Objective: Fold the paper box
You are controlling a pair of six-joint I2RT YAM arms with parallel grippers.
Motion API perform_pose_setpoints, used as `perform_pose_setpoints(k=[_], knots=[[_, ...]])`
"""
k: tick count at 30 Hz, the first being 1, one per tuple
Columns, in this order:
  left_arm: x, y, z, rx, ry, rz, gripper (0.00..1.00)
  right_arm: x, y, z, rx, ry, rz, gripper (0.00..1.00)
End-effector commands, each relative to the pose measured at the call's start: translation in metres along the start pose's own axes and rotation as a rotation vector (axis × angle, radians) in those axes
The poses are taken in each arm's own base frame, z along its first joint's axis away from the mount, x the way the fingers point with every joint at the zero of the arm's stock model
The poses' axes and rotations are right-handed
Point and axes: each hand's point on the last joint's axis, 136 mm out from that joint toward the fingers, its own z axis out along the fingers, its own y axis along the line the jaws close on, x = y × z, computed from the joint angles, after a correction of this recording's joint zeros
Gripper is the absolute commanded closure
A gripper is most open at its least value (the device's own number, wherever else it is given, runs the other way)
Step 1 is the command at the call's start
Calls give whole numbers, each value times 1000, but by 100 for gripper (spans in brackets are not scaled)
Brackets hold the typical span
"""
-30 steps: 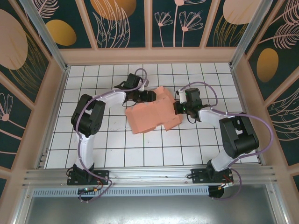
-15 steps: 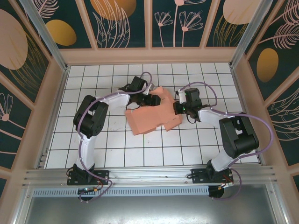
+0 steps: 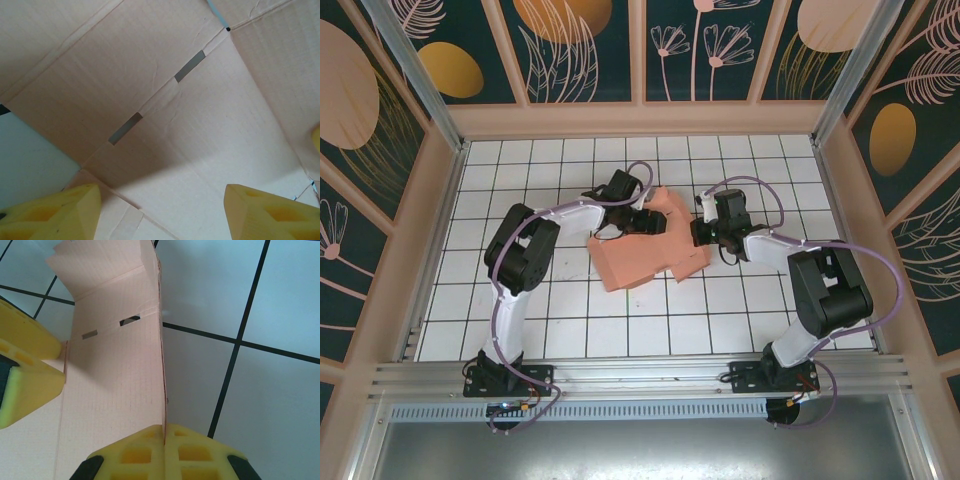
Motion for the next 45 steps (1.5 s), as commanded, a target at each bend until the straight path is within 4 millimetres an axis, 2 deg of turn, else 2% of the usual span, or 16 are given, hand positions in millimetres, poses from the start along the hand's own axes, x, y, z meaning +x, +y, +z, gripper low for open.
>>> perform_pose_setpoints(k=[1,5,8,10,15,19,24,27,29,35,45], knots=[[49,42,25,-138,147,-57,33,-16,4,3,-3,-36,-8,100],[53,55,29,-197,141,-38,32,-18,4,3,-2,-38,-11,100],[44,46,23,-172,97,-29,32,-18,2,1,8,-37,-16,100],[27,31,10,-139,27,-8,30,-19,3,-1,10,-41,-26,100],[-27,-16,-36,-60,-179,40,25,-20,6,-7,6,-58,-67,100],[-65,-43,-61,-38,-270,68,16,-22,7,-10,15,-64,-87,100],[-102,-66,-66,-24,-277,85,6,-23,14,-11,19,-87,-142,100],[-120,-66,-59,-59,-267,91,3,-23,27,-14,-13,-113,-210,100],[-129,-60,-54,-108,-262,82,2,-22,36,-17,-20,-140,-265,100],[-132,-46,-38,-178,-201,90,8,-24,41,-21,4,-186,-297,100],[-111,-35,-23,-179,-112,59,21,-25,39,-17,30,-190,-311,100]])
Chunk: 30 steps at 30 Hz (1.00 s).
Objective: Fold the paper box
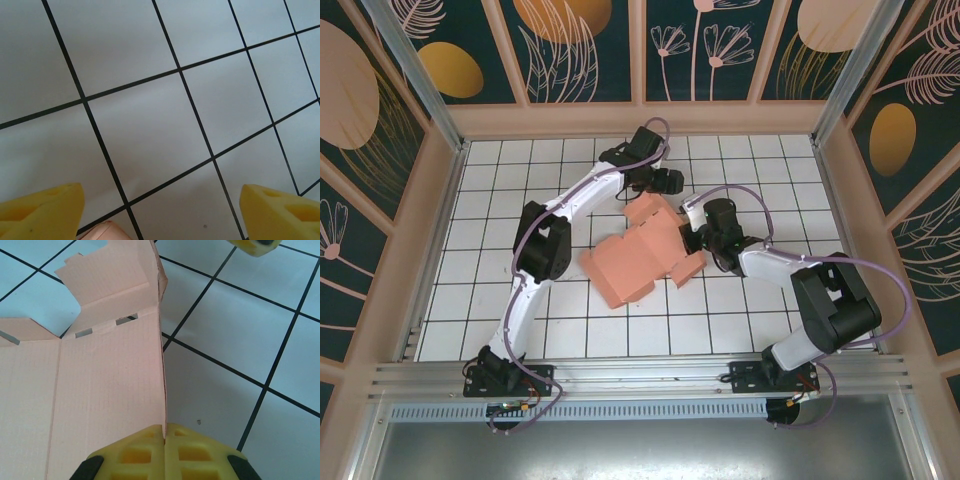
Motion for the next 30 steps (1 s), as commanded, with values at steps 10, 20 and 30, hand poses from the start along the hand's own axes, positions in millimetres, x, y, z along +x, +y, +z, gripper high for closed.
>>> perform_pose_setpoints(k=[10,20,30], knots=[[5,-14,-16,64,27,-12,26,-11,-12,10,71,-9,4,100],[12,-28,-31,149,24,-20,26,-9,-17,15,97,17,17,100],[38,-37,-38,248,68,-63,35,-9,-17,20,94,25,48,100]])
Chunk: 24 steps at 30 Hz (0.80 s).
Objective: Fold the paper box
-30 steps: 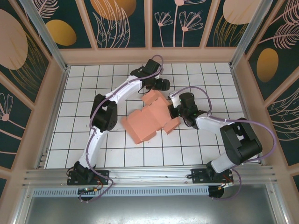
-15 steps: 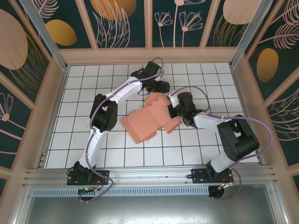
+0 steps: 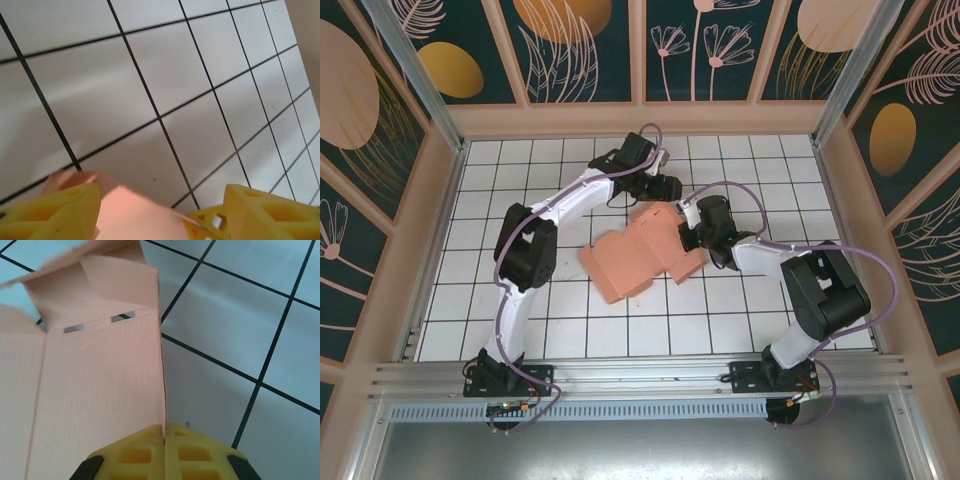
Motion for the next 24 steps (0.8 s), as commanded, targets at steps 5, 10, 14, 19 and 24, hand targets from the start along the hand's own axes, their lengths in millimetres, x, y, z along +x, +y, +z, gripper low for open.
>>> perform_pose_setpoints(k=[5,10,14,19,24], knots=[[21,-2,-1,41,41,-53,35,-16,-6,2,30,-37,29,100],[3,-9,-22,25,-60,-37,25,-17,-6,2,32,-38,26,100],[-19,-15,-48,-18,-171,-26,13,-16,-7,2,38,-38,29,100],[-20,-22,-57,-1,-179,0,1,-16,-7,1,36,-39,30,100],[-3,-19,-44,35,-112,-26,5,-16,-8,0,39,-38,32,100]])
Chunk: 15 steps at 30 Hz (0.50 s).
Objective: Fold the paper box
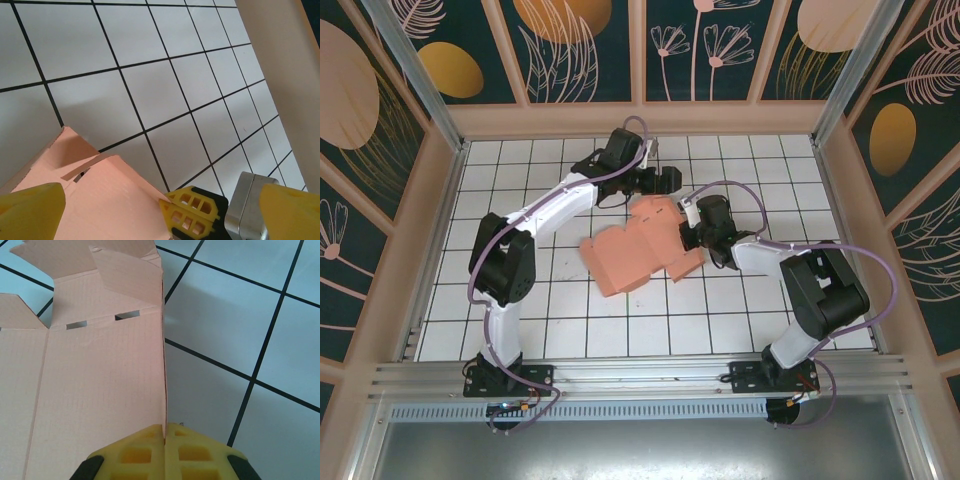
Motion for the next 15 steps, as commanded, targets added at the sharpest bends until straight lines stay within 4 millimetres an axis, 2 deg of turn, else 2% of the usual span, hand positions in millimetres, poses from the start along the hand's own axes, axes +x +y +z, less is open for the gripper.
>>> perform_pose_setpoints(k=[1,3,10,15], knots=[[18,3,7,25,49,-20,9,-16,-4,-1,19,-40,9,100],[23,8,11,16,58,-24,12,-16,-4,-1,17,-39,9,100],[30,27,33,-37,109,-11,12,-15,-4,-2,17,-35,4,100],[27,41,46,-83,138,-12,4,-13,-6,-5,28,-34,0,100]])
